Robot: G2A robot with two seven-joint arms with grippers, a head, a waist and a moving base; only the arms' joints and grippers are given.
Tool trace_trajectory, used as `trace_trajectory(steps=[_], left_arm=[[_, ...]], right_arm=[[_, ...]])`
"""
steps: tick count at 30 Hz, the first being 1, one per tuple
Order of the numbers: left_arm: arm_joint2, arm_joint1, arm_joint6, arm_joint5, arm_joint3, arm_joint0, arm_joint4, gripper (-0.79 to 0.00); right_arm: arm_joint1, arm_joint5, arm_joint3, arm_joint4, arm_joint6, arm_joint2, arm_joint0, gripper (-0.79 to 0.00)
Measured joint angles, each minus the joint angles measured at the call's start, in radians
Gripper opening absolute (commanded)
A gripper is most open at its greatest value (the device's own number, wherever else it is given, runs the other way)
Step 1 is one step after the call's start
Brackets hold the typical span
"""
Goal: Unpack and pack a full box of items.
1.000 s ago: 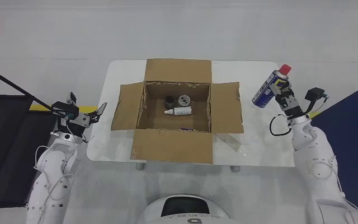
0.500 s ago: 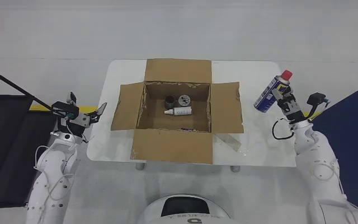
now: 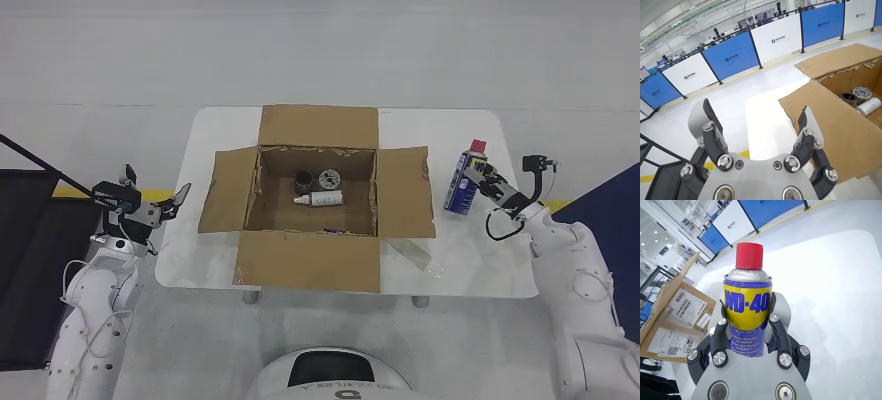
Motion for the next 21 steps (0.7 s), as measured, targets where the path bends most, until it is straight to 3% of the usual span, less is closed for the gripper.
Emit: trace_trajectory(steps=[9,21], left_arm=[[0.0,0.0,0.0,0.0,0.0,0.0,0.0,0.0],[0.0,0.0,0.0,0.0,0.0,0.0,0.0,0.0]], right_arm=[[0.004,0.084,0.0,0.041,0.165,-0.029,0.03,-0.785],[0.003,0.197,0.014,0.033,0.232,-0.074,0.065,-0.76]])
